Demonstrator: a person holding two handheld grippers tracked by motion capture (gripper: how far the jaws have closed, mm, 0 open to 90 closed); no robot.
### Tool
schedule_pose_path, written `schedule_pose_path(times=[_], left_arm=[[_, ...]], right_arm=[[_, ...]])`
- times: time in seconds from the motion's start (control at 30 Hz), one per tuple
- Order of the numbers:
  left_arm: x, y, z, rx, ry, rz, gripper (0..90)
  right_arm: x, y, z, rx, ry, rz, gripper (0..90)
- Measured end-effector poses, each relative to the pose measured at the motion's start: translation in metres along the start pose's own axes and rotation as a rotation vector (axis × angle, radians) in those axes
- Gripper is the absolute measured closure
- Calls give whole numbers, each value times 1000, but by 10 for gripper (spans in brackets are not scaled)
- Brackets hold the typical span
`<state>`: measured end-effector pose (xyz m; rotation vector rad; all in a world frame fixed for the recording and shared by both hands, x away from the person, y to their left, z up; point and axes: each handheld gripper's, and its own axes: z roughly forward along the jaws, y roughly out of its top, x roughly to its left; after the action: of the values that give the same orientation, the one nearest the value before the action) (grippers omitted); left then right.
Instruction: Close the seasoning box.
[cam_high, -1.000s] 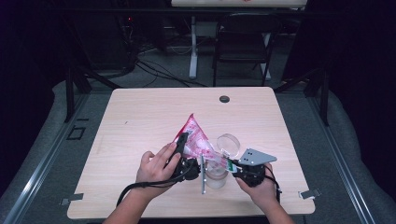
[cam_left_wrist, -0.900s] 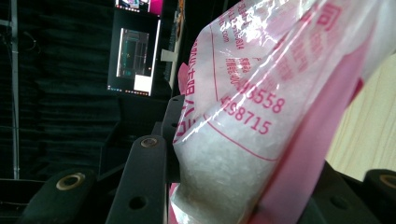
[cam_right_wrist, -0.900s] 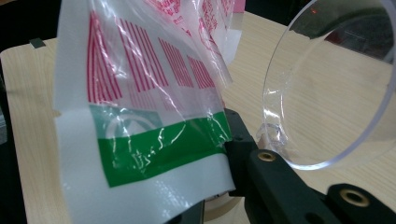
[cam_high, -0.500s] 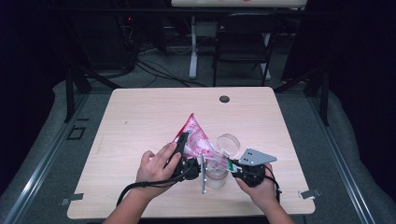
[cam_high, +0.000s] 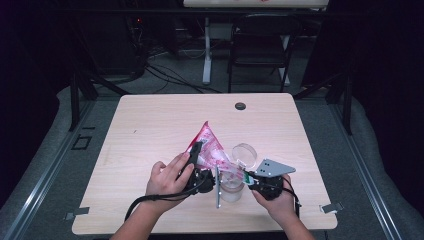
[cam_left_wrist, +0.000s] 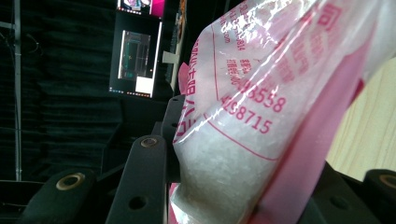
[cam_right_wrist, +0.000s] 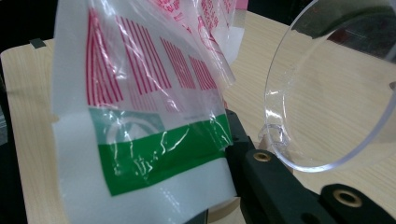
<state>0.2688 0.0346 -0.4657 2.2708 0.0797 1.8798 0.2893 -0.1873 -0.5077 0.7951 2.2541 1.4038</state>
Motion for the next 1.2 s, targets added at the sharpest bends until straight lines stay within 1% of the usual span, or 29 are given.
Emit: schedule_pose_path(times=[0.17, 0.3, 0.4, 0.83, 1.13, 1.2], left_arm=[[1, 1, -1, -2, 8, 1, 668], [0, 1, -1, -7, 4, -4, 668], [0, 2, -3, -7, 7, 3, 668], [0, 3, -2, -7, 8, 2, 668], [0, 4, -2, -12, 9, 5, 667], [-1, 4, -2, -12, 6, -1, 667]], right_arm=[[0, 0, 2, 7, 3, 3, 900], [0, -1, 3, 14, 5, 6, 900], [0, -2, 4, 21, 3, 6, 900], [-1, -2, 5, 26, 2, 7, 900], [-3, -3, 7, 30, 1, 19, 900], [-4, -3, 8, 31, 0, 21, 900]])
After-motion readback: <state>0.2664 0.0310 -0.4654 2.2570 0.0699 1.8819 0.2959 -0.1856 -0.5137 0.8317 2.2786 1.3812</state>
